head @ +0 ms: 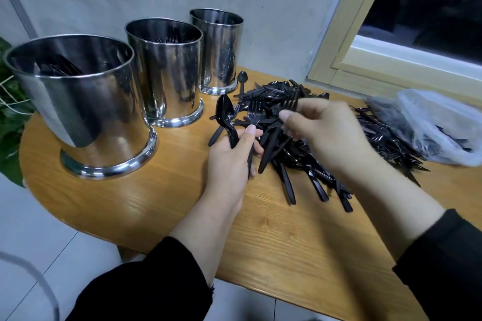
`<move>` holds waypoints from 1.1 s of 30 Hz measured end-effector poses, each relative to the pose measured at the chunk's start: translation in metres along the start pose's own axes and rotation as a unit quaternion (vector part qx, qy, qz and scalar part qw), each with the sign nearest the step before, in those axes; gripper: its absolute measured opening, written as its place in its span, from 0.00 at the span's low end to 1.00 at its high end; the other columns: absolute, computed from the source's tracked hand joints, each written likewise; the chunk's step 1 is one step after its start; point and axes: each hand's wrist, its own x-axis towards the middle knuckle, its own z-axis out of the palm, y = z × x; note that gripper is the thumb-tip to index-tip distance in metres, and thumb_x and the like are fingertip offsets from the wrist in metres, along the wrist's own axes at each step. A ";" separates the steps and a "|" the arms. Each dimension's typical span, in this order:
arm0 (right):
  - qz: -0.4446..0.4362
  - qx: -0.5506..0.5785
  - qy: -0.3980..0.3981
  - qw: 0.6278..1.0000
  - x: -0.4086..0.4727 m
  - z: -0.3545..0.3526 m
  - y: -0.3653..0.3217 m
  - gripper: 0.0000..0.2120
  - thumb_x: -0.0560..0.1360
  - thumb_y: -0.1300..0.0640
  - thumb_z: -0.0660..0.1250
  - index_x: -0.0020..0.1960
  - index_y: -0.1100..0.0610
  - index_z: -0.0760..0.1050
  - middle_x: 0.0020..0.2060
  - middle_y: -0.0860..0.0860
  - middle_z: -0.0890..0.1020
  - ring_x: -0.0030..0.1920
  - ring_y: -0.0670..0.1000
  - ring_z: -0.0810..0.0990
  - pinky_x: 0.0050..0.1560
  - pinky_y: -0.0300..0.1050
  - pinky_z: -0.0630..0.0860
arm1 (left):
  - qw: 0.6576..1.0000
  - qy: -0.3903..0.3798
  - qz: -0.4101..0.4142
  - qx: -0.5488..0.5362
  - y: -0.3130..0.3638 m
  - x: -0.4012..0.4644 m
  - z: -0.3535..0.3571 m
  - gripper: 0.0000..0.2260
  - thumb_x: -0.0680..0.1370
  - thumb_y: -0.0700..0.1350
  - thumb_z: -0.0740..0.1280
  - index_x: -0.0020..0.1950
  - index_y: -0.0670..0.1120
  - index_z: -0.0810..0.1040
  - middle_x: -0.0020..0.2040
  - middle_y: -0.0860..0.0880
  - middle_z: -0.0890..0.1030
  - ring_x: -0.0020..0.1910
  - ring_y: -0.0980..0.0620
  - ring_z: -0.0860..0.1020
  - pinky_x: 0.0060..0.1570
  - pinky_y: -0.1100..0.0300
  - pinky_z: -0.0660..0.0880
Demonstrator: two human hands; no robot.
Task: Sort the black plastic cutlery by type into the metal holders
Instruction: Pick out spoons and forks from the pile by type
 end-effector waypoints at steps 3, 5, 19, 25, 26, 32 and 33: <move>0.011 0.007 -0.015 1.000 -0.003 0.006 0.000 0.13 0.79 0.54 0.69 0.37 0.57 0.79 0.29 0.51 0.80 0.30 0.43 0.74 0.32 0.33 0.69 | 0.999 -0.003 0.002 0.034 0.002 -0.004 0.001 0.10 0.83 0.49 0.67 0.48 0.48 0.85 0.38 0.48 0.82 0.32 0.51 0.77 0.26 0.59 0.69; 0.021 0.027 -0.005 0.999 -0.003 0.005 0.001 0.14 0.79 0.55 0.69 0.36 0.57 0.78 0.28 0.48 0.79 0.29 0.42 0.74 0.32 0.30 0.68 | 0.999 -0.024 -0.003 0.048 0.005 -0.007 0.001 0.09 0.84 0.50 0.66 0.51 0.48 0.85 0.39 0.47 0.84 0.34 0.50 0.80 0.26 0.59 0.68; 0.062 0.048 -0.039 0.996 0.013 0.028 0.000 0.22 0.82 0.47 0.64 0.40 0.64 0.76 0.30 0.54 0.73 0.26 0.46 0.66 0.26 0.36 0.62 | 0.991 -0.086 0.027 0.098 0.019 0.002 -0.016 0.15 0.85 0.49 0.63 0.40 0.53 0.80 0.32 0.52 0.74 0.30 0.53 0.70 0.28 0.61 0.66; 0.025 -0.106 -0.054 0.993 0.054 0.050 0.014 0.11 0.80 0.48 0.67 0.58 0.51 0.82 0.50 0.45 0.85 0.51 0.45 0.81 0.49 0.39 0.73 | 0.996 -0.013 0.030 0.078 0.026 0.038 -0.061 0.09 0.85 0.50 0.64 0.52 0.46 0.80 0.34 0.54 0.73 0.26 0.56 0.66 0.26 0.61 0.63; 0.010 -0.136 -0.067 0.988 0.063 0.056 0.017 0.13 0.80 0.48 0.68 0.61 0.52 0.81 0.53 0.46 0.84 0.54 0.47 0.81 0.52 0.40 0.72 | 0.997 -0.017 0.024 0.075 0.025 0.039 -0.061 0.08 0.85 0.49 0.65 0.54 0.46 0.81 0.34 0.54 0.73 0.26 0.57 0.66 0.26 0.63 0.63; -0.062 -0.294 -0.115 0.947 0.104 0.097 0.024 0.19 0.77 0.48 0.70 0.66 0.55 0.77 0.57 0.54 0.79 0.60 0.58 0.77 0.60 0.52 0.75 | 0.998 -0.014 0.010 0.060 0.025 0.043 -0.058 0.09 0.85 0.47 0.63 0.55 0.44 0.81 0.33 0.52 0.72 0.25 0.55 0.63 0.25 0.62 0.59; -0.069 -0.312 -0.119 0.940 0.107 0.103 0.023 0.18 0.77 0.47 0.70 0.63 0.55 0.77 0.57 0.54 0.78 0.60 0.59 0.76 0.59 0.56 0.75 | 0.998 -0.016 0.010 0.059 0.025 0.043 -0.059 0.09 0.85 0.47 0.63 0.54 0.47 0.82 0.33 0.52 0.72 0.25 0.55 0.63 0.25 0.62 0.59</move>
